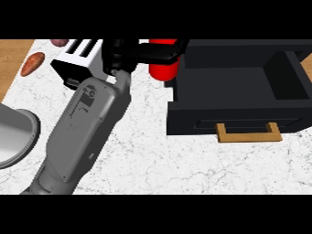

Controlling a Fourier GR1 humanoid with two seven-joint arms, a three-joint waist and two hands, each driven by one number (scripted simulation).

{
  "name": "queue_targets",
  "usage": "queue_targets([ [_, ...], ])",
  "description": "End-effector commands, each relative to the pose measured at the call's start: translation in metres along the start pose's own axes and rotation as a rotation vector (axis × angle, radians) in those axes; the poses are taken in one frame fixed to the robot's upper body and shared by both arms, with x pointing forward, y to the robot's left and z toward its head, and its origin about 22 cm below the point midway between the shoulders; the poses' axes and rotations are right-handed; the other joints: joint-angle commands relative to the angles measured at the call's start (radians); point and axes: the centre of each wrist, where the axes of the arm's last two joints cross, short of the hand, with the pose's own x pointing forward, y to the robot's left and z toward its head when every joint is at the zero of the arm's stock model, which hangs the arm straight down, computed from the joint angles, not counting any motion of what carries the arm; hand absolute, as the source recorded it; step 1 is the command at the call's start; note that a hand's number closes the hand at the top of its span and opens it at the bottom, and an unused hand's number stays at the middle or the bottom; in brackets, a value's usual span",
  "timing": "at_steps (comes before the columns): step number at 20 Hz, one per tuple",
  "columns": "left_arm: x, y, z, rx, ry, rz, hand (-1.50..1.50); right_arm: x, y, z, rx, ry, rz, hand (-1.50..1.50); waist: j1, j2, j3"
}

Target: Pick up the can, place it into the drawer and close the drawer

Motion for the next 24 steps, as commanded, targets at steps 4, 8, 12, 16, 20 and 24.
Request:
queue_targets([
  [4,0.018,-0.028,-0.020,-0.010,0.015,-0.013,1.50,-0.001,-0.003,0.016,0.006,0.010,-0.006,-1.50,-0.006,-0.001,0.000],
  [8,-0.001,-0.045,-0.024,0.000,0.015,-0.035,1.50,-0.002,0.000,-0.016,0.019,-0.015,-0.011,-1.50,-0.014,0.004,0.000],
  [12,0.024,-0.067,-0.036,-0.007,0.009,-0.048,1.50,-0.006,0.009,-0.008,-0.014,-0.007,-0.009,-1.50,-0.015,0.003,0.001],
  [16,0.010,-0.065,-0.042,-0.001,0.040,-0.033,1.50,0.004,0.010,-0.012,0.038,-0.025,-0.006,-1.50,-0.026,0.006,0.001],
  [20,0.021,-0.092,-0.037,-0.018,0.048,-0.060,1.50,-0.001,0.012,-0.010,0.026,-0.009,-0.013,-1.50,-0.038,0.006,0.001],
  [24,0.007,-0.084,-0.045,0.013,0.060,-0.069,1.50,0.001,0.016,-0.014,0.047,-0.020,0.005,-1.50,-0.045,0.011,0.001],
])
